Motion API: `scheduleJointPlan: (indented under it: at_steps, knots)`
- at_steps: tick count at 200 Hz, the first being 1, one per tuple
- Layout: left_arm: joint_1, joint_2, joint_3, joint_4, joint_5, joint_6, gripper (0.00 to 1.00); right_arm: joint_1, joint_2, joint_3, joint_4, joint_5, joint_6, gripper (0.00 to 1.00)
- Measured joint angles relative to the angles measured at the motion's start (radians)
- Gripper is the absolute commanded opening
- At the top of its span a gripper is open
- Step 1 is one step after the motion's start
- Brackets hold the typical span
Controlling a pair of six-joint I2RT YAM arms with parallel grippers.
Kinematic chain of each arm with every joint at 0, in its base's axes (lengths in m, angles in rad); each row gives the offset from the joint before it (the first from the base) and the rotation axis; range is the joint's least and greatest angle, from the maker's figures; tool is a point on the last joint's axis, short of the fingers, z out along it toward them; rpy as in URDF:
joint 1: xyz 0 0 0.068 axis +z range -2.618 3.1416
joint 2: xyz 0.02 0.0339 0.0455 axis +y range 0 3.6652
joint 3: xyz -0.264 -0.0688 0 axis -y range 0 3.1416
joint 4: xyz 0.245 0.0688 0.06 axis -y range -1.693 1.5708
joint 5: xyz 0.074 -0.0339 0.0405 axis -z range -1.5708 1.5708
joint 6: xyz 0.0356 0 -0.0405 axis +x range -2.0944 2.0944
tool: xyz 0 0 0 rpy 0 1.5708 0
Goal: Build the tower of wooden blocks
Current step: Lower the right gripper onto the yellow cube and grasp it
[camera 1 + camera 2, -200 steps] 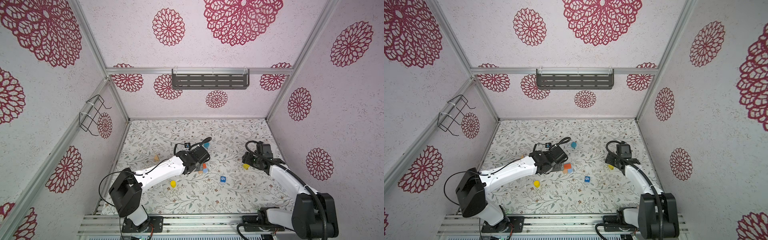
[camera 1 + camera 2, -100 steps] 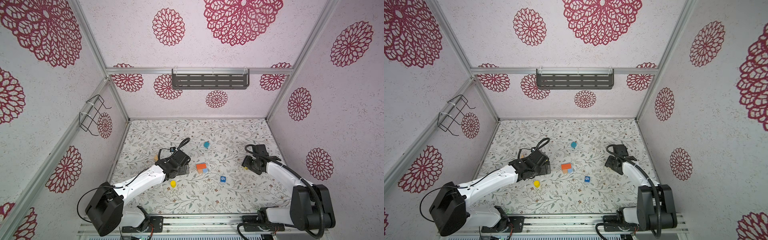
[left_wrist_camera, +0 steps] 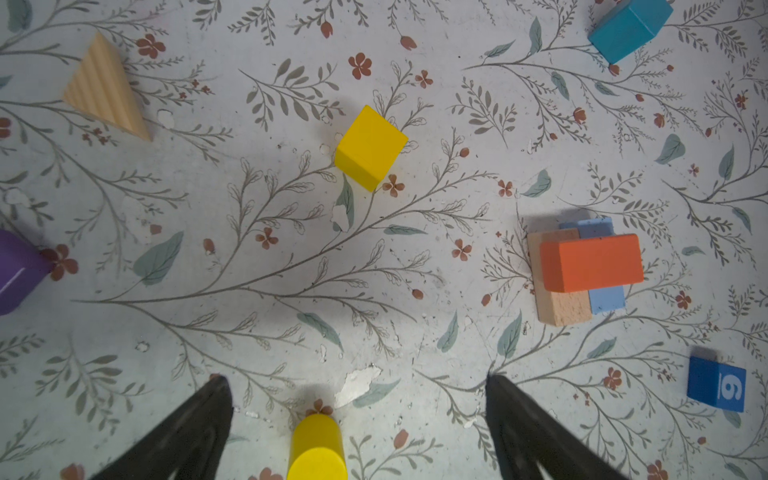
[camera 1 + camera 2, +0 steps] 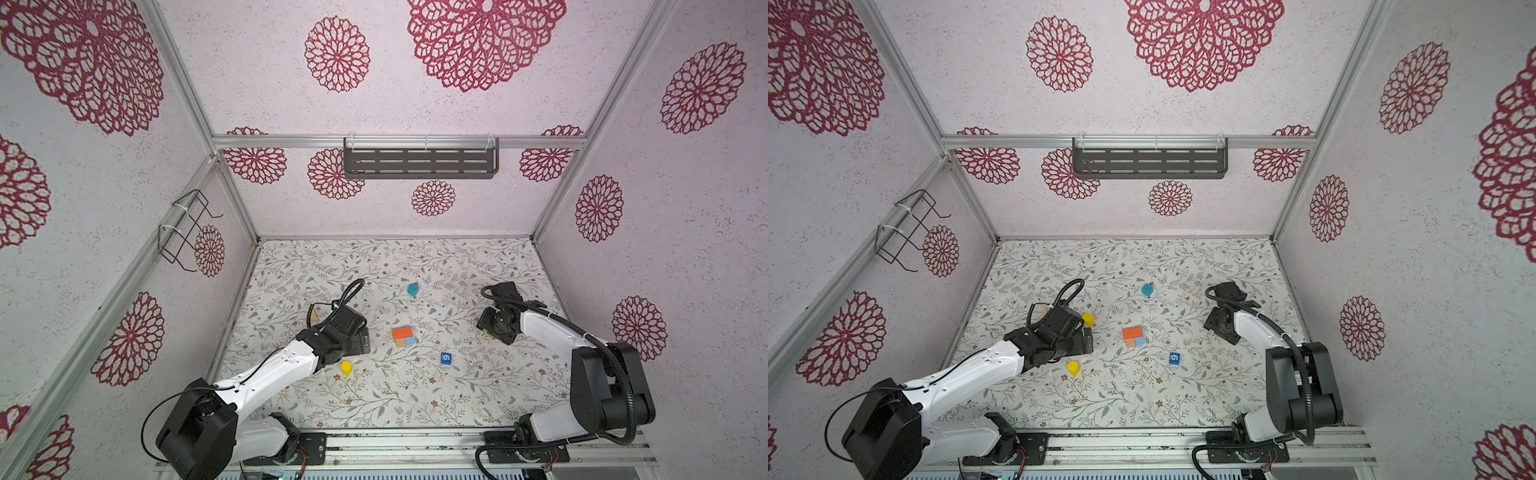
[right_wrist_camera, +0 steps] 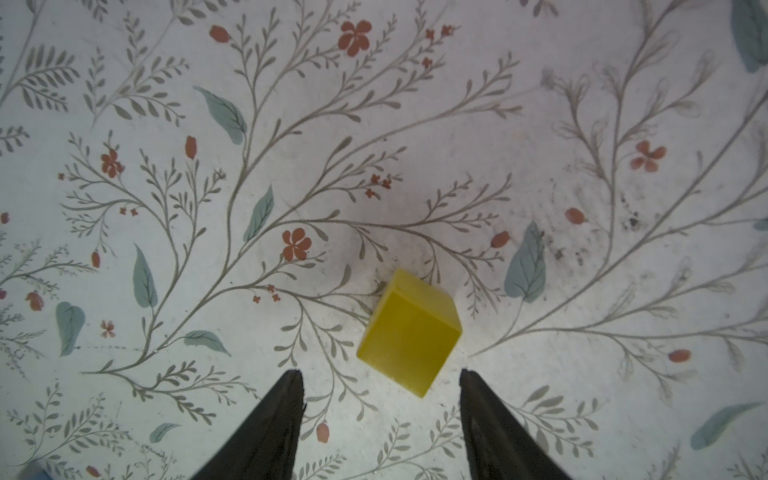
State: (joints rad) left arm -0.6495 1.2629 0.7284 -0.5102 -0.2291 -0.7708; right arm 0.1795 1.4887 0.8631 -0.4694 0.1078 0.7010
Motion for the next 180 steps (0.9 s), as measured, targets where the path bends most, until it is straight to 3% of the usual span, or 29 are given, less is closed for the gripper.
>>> scheduleJointPlan:
  at_steps: [115, 180]
  knots:
    - [0.076, -0.006, -0.086, 0.124, 0.013, 0.036, 0.97, 0.000, 0.095, 0.048, -0.053, 0.031, -0.032, 0.35]
    - [0.106, 0.028, -0.090, 0.140, 0.036, 0.051, 0.97, 0.024, 0.117, 0.094, -0.101, 0.031, -0.092, 0.26]
